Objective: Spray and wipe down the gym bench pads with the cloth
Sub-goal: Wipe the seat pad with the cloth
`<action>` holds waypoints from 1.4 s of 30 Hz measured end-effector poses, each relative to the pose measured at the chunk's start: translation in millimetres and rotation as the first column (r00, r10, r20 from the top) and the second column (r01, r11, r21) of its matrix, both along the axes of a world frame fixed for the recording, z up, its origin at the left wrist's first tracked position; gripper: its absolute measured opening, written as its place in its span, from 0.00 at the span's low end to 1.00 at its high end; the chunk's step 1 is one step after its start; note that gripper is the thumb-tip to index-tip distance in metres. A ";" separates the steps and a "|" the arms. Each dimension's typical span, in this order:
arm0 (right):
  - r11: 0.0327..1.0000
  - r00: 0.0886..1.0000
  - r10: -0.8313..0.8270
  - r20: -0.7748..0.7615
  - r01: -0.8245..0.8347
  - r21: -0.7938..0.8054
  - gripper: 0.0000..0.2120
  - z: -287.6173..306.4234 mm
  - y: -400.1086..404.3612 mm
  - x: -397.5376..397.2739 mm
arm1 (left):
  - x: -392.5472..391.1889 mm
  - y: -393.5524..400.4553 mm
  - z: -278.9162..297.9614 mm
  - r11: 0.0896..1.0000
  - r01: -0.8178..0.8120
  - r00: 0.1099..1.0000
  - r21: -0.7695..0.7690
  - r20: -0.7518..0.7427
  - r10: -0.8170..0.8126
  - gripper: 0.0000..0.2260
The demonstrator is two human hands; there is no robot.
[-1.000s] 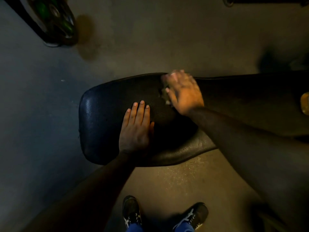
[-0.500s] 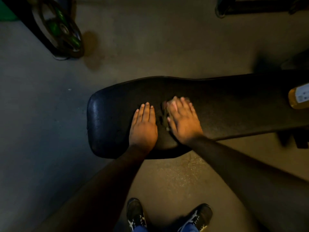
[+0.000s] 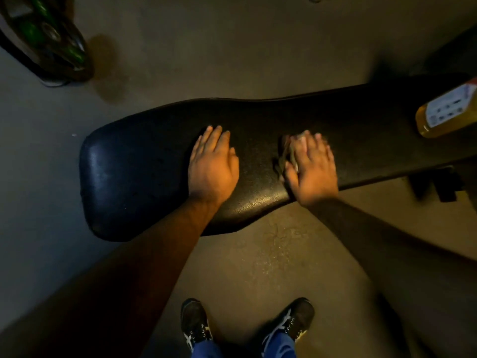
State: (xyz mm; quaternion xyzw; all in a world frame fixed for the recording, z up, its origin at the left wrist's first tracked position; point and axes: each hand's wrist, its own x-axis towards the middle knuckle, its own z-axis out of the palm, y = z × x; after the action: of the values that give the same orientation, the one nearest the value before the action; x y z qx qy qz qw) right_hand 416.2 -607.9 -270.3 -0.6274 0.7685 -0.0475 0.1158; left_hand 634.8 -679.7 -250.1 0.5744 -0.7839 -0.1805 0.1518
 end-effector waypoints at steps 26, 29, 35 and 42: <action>0.977 0.977 0.205 0.049 -0.208 0.042 0.32 0.5 -156.2 -26.3 | -48.3 0.6 -23.8 0.998 -0.034 0.964 0.045 0.267 0.020 0.27; 0.997 0.994 0.000 0.109 -0.009 0.080 0.34 9.9 -134.4 -2.3 | -52.5 0.1 -16.7 0.997 -0.051 0.945 0.061 0.326 0.028 0.26; 0.989 0.997 0.075 -0.020 -0.072 0.131 0.39 7.4 -110.8 -91.2 | -67.8 -6.8 -14.3 0.987 0.123 0.935 0.106 0.320 -0.151 0.24; 0.851 0.852 0.517 0.084 -0.522 0.053 0.33 -1.9 -86.1 -109.1 | -115.7 -13.7 -14.8 0.995 0.059 0.978 0.078 0.193 -0.073 0.25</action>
State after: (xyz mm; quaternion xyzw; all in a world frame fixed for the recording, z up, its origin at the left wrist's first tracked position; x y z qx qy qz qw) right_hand 307.1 -693.9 -272.2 -0.8052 0.5673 -0.0067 0.1728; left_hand 519.1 -693.4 -264.9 0.5680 -0.8067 -0.1562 0.0470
